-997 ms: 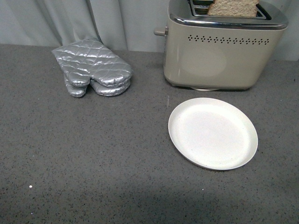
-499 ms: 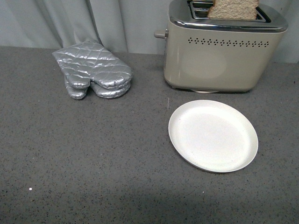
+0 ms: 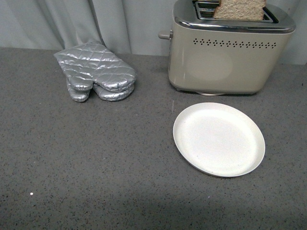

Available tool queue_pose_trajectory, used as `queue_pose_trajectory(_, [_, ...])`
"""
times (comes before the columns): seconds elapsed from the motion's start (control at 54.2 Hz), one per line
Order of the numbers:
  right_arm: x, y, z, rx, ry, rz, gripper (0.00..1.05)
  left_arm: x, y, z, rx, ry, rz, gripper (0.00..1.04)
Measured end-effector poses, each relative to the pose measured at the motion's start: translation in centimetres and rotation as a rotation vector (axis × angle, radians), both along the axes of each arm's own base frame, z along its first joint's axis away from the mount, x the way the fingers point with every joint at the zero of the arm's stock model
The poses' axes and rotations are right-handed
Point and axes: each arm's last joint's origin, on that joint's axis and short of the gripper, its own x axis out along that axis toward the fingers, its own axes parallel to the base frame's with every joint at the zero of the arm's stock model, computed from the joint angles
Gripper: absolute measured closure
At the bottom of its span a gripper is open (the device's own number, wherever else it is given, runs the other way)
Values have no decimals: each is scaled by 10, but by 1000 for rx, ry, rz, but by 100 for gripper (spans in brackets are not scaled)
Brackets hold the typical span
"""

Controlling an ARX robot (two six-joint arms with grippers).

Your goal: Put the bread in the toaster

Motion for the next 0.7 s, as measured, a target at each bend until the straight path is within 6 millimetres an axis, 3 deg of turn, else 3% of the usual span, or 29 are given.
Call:
queue_pose_trajectory(0.425, [-14,0,-3,-1,2,1,104,0,0,0,0,0,0,7])
queue_pose_trajectory(0.702, [-14,0,-3,0,5,1,43,0,0,0,0,0,0,7])
